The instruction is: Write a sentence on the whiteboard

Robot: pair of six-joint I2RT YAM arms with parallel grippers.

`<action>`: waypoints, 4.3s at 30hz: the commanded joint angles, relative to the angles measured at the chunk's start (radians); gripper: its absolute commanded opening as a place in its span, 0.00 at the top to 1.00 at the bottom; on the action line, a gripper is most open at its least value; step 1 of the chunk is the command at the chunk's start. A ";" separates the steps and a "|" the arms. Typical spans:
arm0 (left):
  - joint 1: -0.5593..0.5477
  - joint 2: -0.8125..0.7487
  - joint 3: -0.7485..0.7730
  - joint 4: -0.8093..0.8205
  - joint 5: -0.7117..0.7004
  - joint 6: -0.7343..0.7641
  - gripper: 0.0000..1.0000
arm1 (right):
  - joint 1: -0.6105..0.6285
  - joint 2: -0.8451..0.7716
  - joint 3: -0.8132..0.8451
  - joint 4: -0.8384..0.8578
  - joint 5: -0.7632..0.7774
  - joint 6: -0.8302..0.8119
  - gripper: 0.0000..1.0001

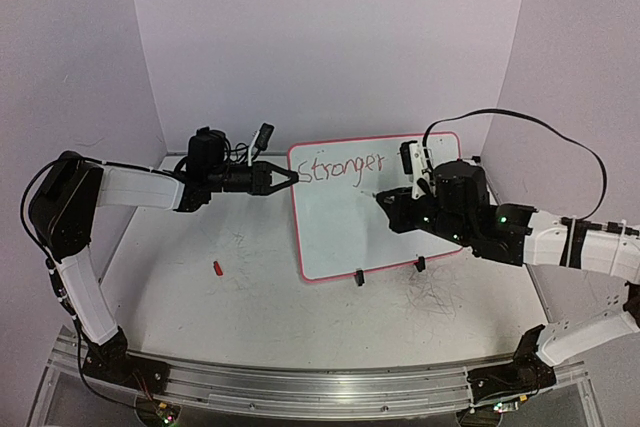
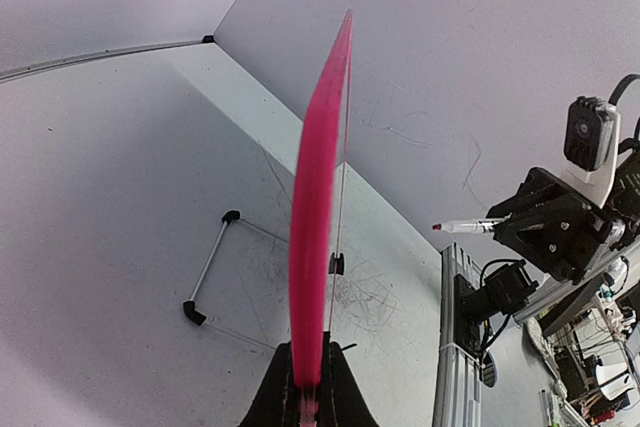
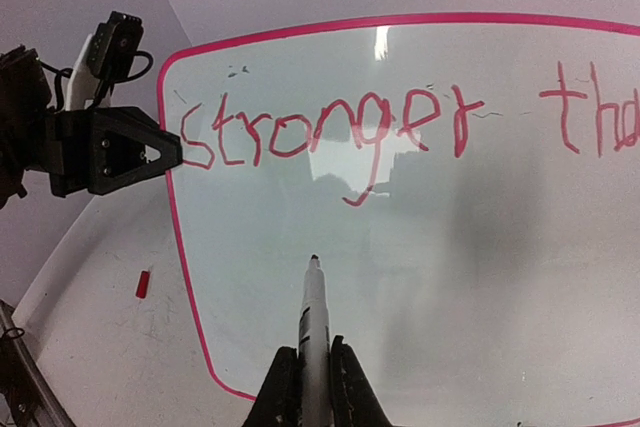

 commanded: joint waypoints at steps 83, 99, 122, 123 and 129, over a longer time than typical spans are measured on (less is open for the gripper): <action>-0.027 -0.088 -0.057 -0.096 -0.073 0.040 1.00 | 0.257 0.420 0.324 0.034 0.266 -0.020 1.00; -0.027 -0.086 -0.055 -0.095 -0.071 0.041 1.00 | 0.256 0.440 0.330 0.010 0.295 -0.008 1.00; -0.027 -0.099 -0.057 -0.095 -0.069 0.044 1.00 | 0.256 0.498 0.370 -0.005 0.279 -0.016 1.00; -0.027 -0.099 -0.057 -0.095 -0.069 0.044 1.00 | 0.256 0.498 0.370 -0.006 0.274 -0.015 1.00; -0.027 -0.101 -0.057 -0.096 -0.069 0.044 1.00 | 0.258 0.500 0.361 -0.012 0.251 -0.005 1.00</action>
